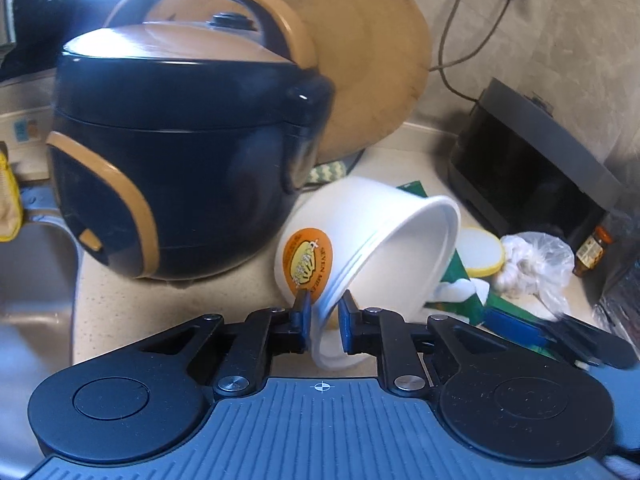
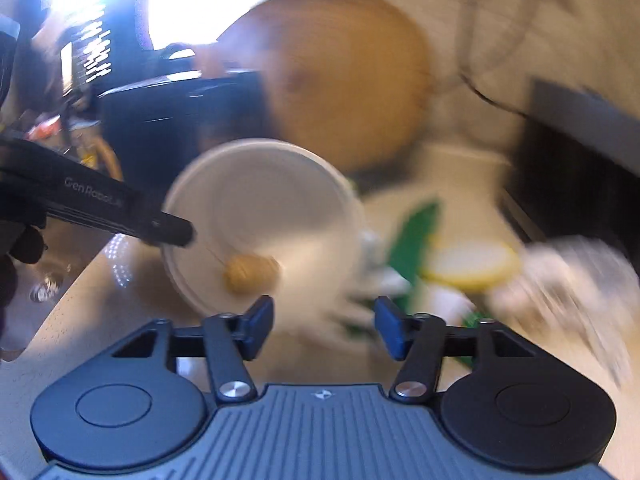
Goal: Collect trash
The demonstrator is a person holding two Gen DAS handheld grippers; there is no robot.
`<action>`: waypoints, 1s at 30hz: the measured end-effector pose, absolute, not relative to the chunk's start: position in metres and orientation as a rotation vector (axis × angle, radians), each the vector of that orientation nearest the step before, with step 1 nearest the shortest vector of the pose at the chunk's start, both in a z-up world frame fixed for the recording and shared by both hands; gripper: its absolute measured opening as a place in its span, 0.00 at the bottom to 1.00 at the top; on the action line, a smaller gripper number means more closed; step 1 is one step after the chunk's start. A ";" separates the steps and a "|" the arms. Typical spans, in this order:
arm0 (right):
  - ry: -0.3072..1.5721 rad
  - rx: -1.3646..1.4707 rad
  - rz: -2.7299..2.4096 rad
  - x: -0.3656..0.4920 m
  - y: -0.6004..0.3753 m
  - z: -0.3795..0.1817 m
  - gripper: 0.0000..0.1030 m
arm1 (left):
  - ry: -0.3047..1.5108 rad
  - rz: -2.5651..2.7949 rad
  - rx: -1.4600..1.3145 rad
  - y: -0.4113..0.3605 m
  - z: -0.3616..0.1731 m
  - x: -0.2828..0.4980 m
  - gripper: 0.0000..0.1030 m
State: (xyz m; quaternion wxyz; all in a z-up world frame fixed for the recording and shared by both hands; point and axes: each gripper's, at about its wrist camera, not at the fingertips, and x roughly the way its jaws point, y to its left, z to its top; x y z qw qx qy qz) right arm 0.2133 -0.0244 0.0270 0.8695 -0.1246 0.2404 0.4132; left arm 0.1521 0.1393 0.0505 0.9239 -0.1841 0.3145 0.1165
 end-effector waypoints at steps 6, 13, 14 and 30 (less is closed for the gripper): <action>0.587 -0.225 0.944 0.235 0.020 0.012 0.43 | 0.601 0.203 -0.439 0.157 0.059 0.131 0.18; 0.702 -0.152 0.900 0.253 0.035 -0.005 0.39 | 0.566 0.148 -0.495 0.169 0.061 0.100 0.18; 0.709 -0.149 0.896 0.253 0.035 -0.005 0.39 | 0.576 0.140 -0.493 0.169 0.059 0.098 0.18; 0.776 -0.147 0.715 0.200 -0.086 -0.001 0.50 | 0.734 -0.059 -0.505 0.101 0.020 0.140 0.18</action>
